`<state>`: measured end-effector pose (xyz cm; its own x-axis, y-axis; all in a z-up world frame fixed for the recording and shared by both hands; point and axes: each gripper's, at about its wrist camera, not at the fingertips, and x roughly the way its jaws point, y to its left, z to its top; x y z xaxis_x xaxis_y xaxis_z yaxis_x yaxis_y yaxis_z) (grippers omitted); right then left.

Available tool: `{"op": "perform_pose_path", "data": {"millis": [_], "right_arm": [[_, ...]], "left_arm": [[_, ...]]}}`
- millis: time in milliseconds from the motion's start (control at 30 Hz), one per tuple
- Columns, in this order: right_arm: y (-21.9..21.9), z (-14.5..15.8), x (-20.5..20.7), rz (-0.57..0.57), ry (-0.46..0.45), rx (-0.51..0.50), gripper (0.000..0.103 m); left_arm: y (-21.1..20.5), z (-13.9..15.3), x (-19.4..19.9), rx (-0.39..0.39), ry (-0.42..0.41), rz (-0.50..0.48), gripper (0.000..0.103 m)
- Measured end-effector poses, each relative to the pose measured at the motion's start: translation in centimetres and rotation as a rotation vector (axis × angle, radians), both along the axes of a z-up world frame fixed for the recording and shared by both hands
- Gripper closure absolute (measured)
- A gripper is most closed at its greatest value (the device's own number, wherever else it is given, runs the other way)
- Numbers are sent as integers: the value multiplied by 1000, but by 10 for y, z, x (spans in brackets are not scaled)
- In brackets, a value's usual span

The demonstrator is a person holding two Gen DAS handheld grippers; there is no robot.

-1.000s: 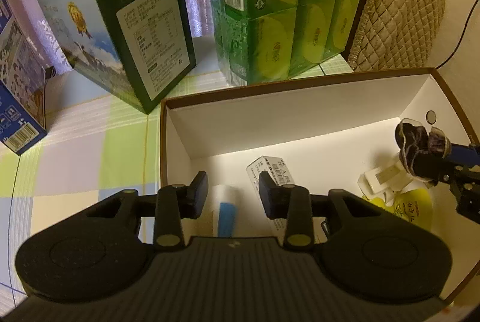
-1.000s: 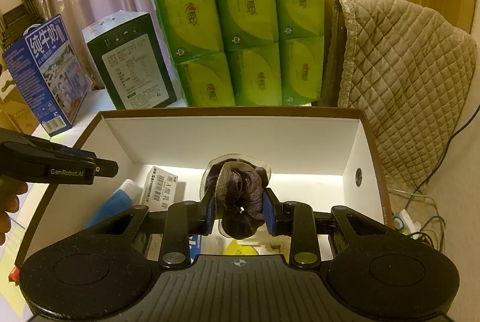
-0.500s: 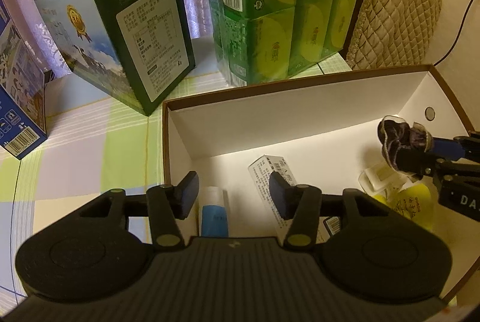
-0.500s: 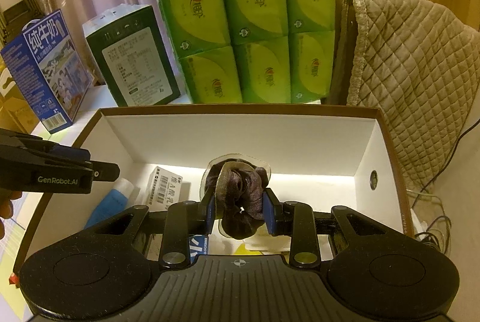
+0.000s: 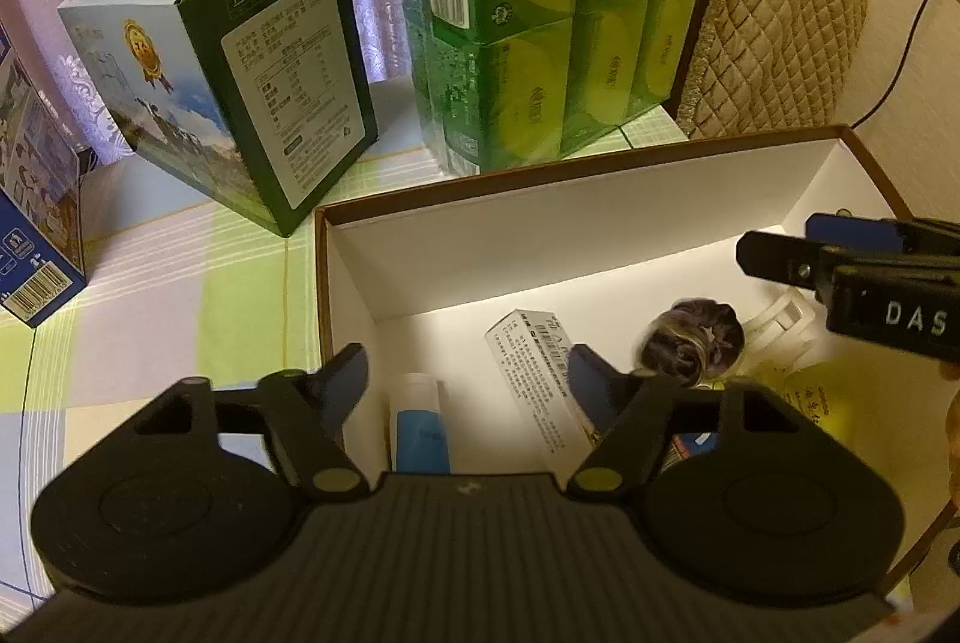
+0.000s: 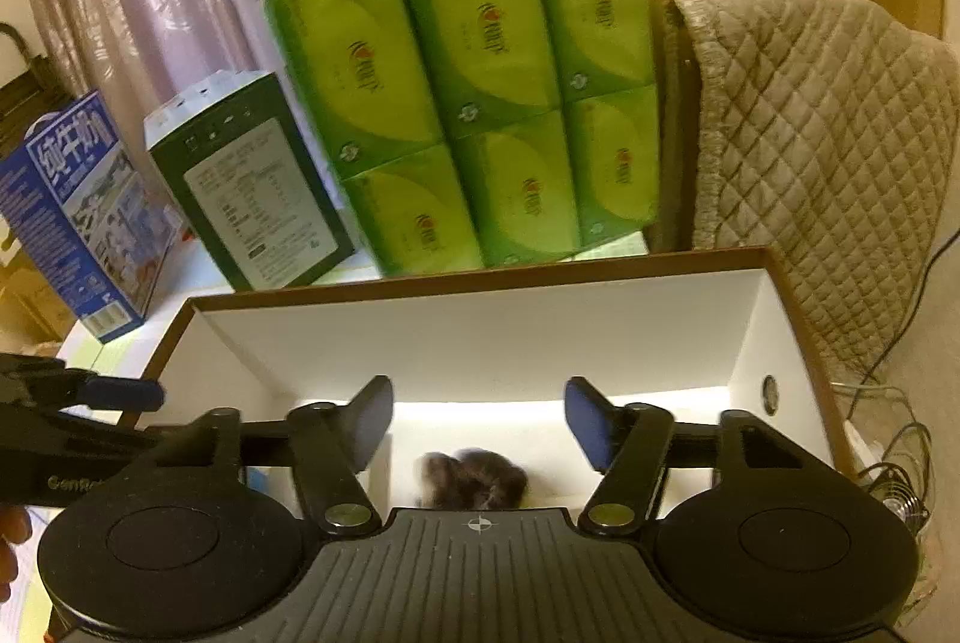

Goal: Organize objects
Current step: 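Open the left tool to drop the toothpaste tube while the right tool releases the scrunchie, then withdraw both tools from the box back toward the table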

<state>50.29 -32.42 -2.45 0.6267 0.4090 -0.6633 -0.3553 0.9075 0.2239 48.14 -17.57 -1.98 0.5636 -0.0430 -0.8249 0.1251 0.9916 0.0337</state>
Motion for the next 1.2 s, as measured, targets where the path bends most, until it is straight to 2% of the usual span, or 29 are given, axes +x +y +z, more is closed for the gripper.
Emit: {"op": "perform_pose_path", "data": {"millis": [167, 433, 767, 1200], "right_arm": [[-8, 3, -3, -12, 8, -18, 32], [-22, 1, -16, -40, 54, -76, 20], [-34, 9, -32, -77, 66, -84, 19], [-41, 30, -70, -98, 56, -35, 19]], "left_arm": [[-2, 2, -3, -3, -1, -14, 23], [-7, 7, -9, -2, -7, -29, 18], [-13, 19, -23, -2, -28, -43, 11], [-10, 42, -67, -52, -59, -39, 9]]}}
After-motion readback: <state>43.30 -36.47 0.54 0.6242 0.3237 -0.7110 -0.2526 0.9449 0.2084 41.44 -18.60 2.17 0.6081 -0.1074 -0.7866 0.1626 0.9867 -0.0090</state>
